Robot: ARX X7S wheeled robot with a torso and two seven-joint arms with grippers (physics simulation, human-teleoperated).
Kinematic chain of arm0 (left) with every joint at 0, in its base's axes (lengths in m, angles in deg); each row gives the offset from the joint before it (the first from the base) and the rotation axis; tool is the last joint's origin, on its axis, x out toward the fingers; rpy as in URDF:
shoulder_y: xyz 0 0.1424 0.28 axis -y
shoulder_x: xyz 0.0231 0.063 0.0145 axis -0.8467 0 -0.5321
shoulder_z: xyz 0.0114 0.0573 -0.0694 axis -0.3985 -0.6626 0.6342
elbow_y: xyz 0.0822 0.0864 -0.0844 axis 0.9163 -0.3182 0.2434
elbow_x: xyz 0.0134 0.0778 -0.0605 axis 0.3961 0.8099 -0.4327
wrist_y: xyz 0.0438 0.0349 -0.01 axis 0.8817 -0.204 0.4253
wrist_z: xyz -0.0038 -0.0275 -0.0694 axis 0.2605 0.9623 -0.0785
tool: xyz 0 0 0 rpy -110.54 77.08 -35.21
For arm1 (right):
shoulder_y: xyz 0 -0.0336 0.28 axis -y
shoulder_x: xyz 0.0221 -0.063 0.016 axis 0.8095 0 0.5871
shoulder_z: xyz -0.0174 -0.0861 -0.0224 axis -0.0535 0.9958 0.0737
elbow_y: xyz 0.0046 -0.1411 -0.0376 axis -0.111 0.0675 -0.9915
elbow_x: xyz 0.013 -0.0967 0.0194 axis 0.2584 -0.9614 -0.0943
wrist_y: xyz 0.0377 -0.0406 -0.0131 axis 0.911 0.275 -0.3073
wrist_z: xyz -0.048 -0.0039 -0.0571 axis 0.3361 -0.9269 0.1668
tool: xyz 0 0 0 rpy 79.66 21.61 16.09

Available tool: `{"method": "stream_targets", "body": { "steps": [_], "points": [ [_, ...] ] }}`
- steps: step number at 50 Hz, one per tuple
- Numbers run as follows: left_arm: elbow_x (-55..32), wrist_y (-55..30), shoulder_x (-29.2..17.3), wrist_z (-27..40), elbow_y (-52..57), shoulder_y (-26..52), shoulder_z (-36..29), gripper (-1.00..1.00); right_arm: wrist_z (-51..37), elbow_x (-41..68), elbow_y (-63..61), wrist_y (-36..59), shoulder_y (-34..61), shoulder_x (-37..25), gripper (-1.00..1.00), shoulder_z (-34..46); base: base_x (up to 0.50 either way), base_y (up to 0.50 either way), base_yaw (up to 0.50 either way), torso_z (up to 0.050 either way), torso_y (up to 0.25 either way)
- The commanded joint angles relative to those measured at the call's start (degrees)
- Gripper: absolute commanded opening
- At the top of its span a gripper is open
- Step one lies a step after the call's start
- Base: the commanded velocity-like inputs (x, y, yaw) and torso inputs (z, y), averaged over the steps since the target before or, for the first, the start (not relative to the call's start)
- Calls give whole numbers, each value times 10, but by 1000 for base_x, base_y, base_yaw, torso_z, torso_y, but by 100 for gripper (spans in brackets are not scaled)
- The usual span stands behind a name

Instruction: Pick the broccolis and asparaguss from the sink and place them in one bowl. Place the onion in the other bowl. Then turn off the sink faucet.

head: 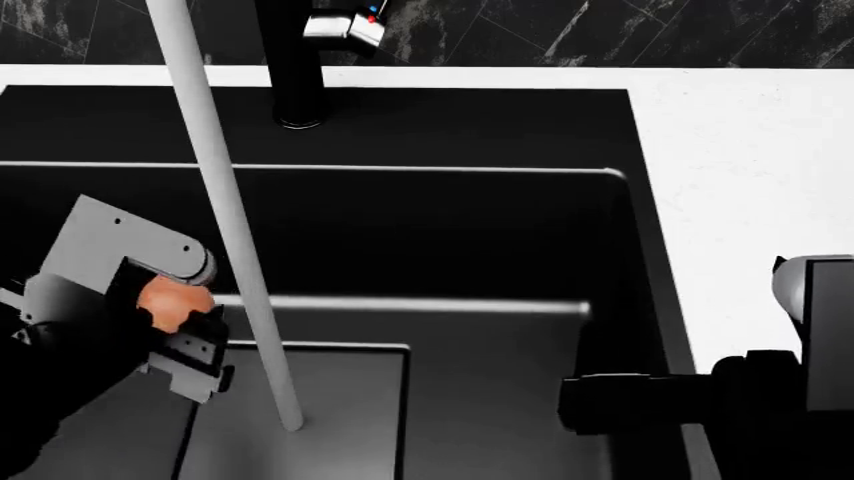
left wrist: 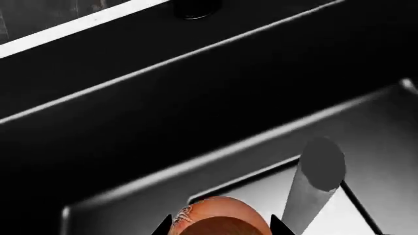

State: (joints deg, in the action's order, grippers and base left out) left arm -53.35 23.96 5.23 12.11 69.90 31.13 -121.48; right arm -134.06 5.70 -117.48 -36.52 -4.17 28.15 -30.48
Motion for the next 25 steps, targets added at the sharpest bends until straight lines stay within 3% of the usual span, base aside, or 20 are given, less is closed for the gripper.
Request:
{"method": "stream_targets", "body": {
  "steps": [1,8,15,25],
  "points": [
    [0,112,-79,-10,134,-36,59,-100,17,-17,-3,18,26,1,100,9,0,0,0,0,0],
    [-11,139,-137,32,229,-50,92,-100,24,-35,-22,-8,-12,-11,100,-11,0,0,0,0,0],
    [-31,157,-193,14,304,-60,111,-100,6,-22,-39,-24,-48,-34,100,-38,0,0,0,0,0],
    [-90,170,-204,44,306,-67,138,-100,-12,-9,-42,-19,-41,-38,100,-39,0,0,0,0,0]
  ]
}}
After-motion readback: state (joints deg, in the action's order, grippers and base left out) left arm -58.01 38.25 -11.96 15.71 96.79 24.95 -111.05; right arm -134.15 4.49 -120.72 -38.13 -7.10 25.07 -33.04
